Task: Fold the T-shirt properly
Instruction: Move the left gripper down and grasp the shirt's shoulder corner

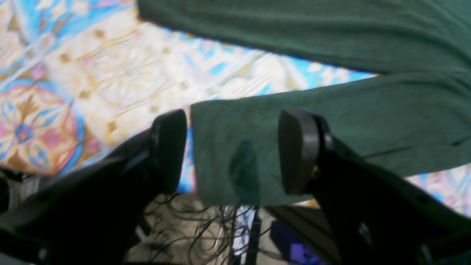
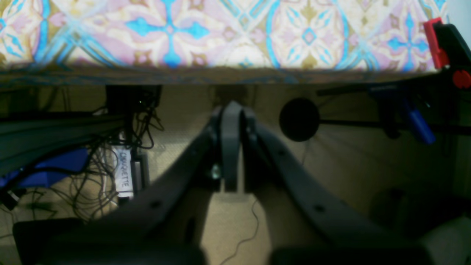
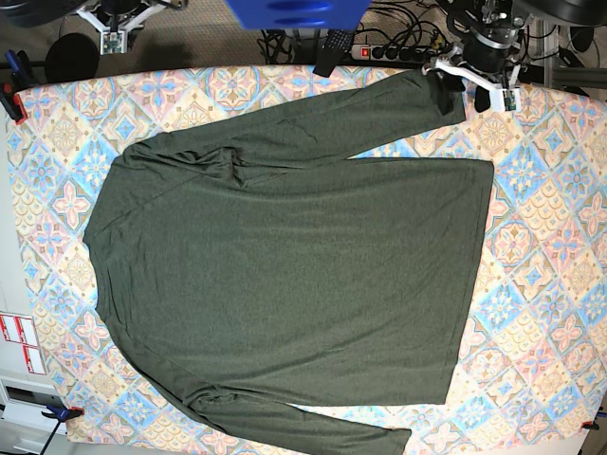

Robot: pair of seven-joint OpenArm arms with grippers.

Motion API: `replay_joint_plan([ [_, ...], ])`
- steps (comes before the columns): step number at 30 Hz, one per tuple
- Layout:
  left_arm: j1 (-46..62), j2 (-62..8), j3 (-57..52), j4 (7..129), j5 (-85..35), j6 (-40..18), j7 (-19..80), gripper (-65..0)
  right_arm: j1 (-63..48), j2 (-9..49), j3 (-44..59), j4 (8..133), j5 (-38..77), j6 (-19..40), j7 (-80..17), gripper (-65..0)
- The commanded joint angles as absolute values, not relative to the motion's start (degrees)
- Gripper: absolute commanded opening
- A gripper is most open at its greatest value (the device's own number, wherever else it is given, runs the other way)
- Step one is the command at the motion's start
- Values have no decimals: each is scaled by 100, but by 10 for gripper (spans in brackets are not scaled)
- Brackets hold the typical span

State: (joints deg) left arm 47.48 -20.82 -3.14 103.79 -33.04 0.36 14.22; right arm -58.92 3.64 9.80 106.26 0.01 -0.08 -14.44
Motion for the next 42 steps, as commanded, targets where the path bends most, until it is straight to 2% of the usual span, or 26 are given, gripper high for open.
replay_joint_plan([
  [1, 4699, -2123, -330, 10352, -3301, 31, 1332, -250, -5965, 374, 1007, 10730, 4, -40, -1323, -650],
  [20, 4488, -2114, -286, 9701, -3301, 22, 1332, -250, -5868, 374, 989, 10730, 4, -40, -1332, -650],
  [39, 4031, -2097, 673, 9042, -3301, 22, 1332, -259, -5868, 374, 989, 10809, 4, -40, -1332, -650],
  [42, 4013, -2097, 866, 9051, -3301, 22, 1332, -309, -5868, 374, 989, 10809, 4, -40, -1332, -650],
])
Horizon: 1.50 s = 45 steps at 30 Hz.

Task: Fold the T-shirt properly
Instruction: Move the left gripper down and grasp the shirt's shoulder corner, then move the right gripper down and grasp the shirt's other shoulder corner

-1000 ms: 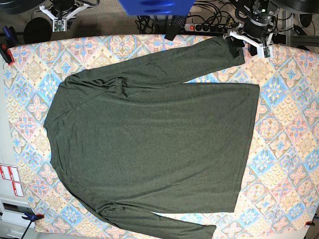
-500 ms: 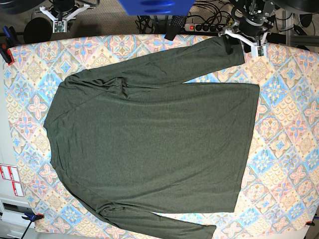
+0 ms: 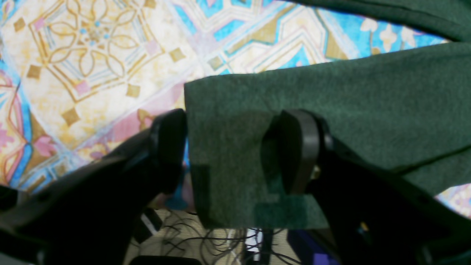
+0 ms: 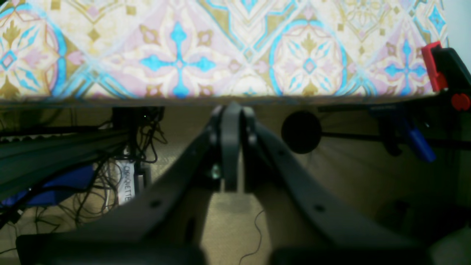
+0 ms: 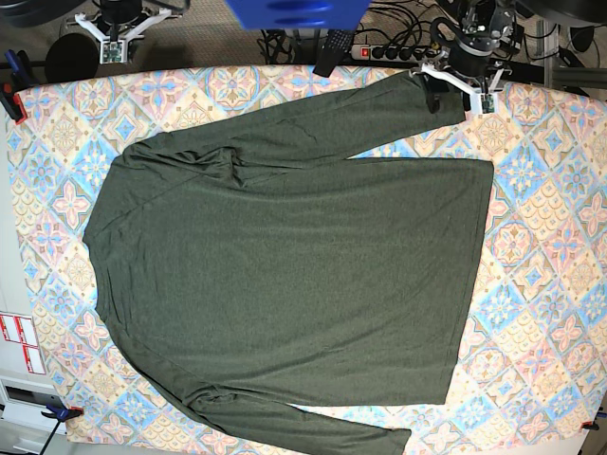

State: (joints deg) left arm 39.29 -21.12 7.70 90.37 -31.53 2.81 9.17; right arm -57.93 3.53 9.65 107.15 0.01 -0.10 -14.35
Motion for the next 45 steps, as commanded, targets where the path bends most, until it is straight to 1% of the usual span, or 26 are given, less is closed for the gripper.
replay_joint_plan([
  [1, 4013, -2097, 919, 9051, -3301, 22, 1332, -350, -5868, 374, 989, 10809, 4, -40, -1332, -650],
  [4, 4013, -2097, 963, 9051, -3301, 22, 1332, -492, -5868, 374, 989, 10809, 4, -40, -1332, -650],
  [5, 4013, -2097, 971, 9051, -3301, 13, 1332, -522, -5868, 374, 989, 10809, 4, -40, -1332, -650],
  [10, 4013, -2105, 954, 9059, -3310, 13, 1332, -577, -5868, 374, 980, 10985, 4, -40, -1332, -650],
  [13, 4013, -2114, 936, 9059, -3310, 13, 1323, -650, -5851, 374, 971, 11055, 4, -40, -1332, -650],
  [19, 4013, -2123, 927, 9059, -3301, 13, 1305, -650, -5578, 374, 673, 11064, 4, -40, -1332, -648],
  [21, 4013, -2123, 927, 9059, -3301, 22, 1305, -650, -5464, 374, 558, 11064, 4, -40, -1332, -627],
  [28, 4013, -2123, 927, 9059, -3284, 22, 1305, -650, -4998, 374, 189, 11064, 4, -40, -1402, -522],
  [35, 4040, -2158, 927, 9059, -3275, 22, 1305, -650, -4136, 374, 84, 11055, 13, -40, -2536, -467],
  [38, 4040, -2290, 927, 9059, -3284, 22, 1305, -650, -3785, 374, 92, 11046, 13, -40, -2888, -464],
  [45, 4022, -2299, 927, 9059, -3275, 22, 1305, -650, -3143, 374, 119, 11020, 22, -31, -3538, -461],
])
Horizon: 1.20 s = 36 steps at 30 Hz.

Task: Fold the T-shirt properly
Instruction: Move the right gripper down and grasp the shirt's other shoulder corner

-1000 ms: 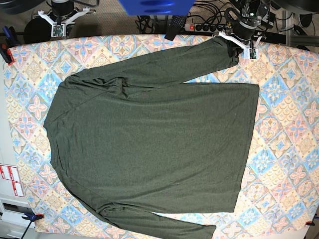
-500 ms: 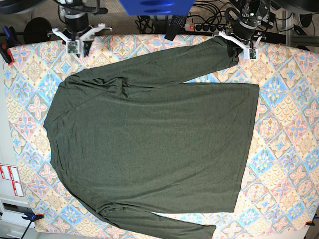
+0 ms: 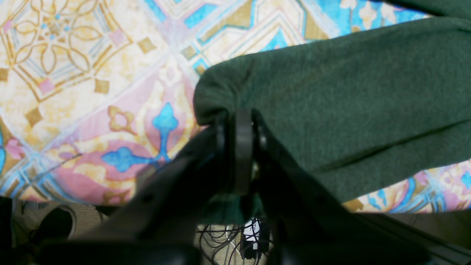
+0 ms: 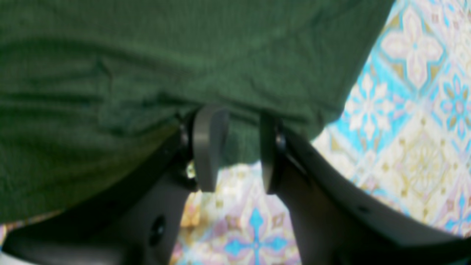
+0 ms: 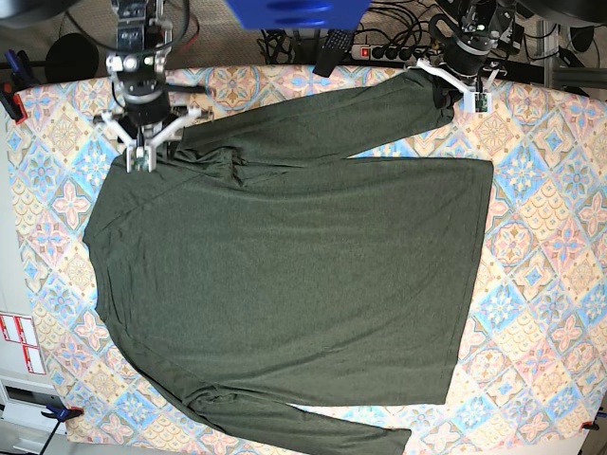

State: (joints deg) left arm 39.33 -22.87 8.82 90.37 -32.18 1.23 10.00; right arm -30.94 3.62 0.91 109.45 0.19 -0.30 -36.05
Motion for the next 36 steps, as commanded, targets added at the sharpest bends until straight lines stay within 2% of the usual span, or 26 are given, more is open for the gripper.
replay_joint_plan([
  [1, 4022, -2299, 927, 9059, -3275, 22, 1305, -650, -3081, 374, 119, 11020, 22, -22, -3618, -461],
  [8, 4022, -2299, 927, 9059, -3275, 22, 1305, -650, -2835, 374, 233, 10976, 189, -22, -3776, -378],
  [14, 4013, -2299, 927, 9059, -3275, 22, 1305, -650, -2633, 374, 1332, 10413, 2149, -22, -3776, -371],
  [19, 4013, -2299, 927, 9059, -3266, 22, 1305, -650, -2510, 409, 1675, 9824, 3415, -13, -3776, -368],
  [33, 4013, -2299, 927, 9059, -3266, 22, 1305, -650, -2475, 409, 1710, 9077, 3468, -13, -3758, -354],
  [36, 4013, -2299, 927, 9059, -3266, 22, 1305, -650, -2193, 409, 1701, 8998, 3468, -13, -3767, -354],
])
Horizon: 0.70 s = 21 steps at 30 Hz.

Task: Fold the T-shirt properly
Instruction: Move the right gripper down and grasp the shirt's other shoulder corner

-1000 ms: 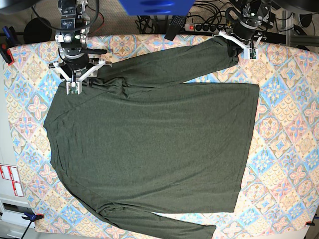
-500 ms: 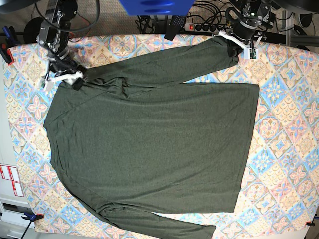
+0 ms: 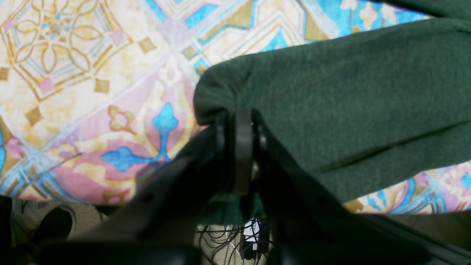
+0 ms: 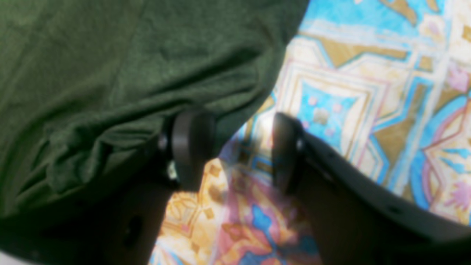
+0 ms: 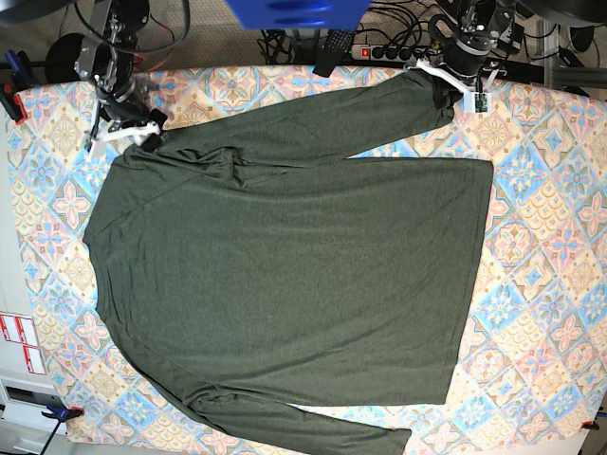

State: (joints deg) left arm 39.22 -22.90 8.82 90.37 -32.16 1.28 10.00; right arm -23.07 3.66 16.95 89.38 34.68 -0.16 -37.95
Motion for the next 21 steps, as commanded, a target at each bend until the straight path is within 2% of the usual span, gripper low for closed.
replay_joint_plan([
  [1, 4013, -2299, 927, 9059, -3266, 22, 1305, -650, -2123, 409, 1692, 8971, 3468, -13, -3767, -354],
  [14, 4013, -2299, 927, 9059, -3266, 22, 1314, -650, -2070, 409, 1675, 8822, 3468, -13, -3776, -369],
  [17, 4013, -2299, 927, 9059, -3266, 22, 1314, -650, -2070, 400, 1675, 8787, 3468, -13, -3776, -432],
  [21, 4013, -2299, 927, 9059, -3266, 22, 1314, -650, -2070, 400, 1692, 8567, 3477, -13, -3776, -576],
])
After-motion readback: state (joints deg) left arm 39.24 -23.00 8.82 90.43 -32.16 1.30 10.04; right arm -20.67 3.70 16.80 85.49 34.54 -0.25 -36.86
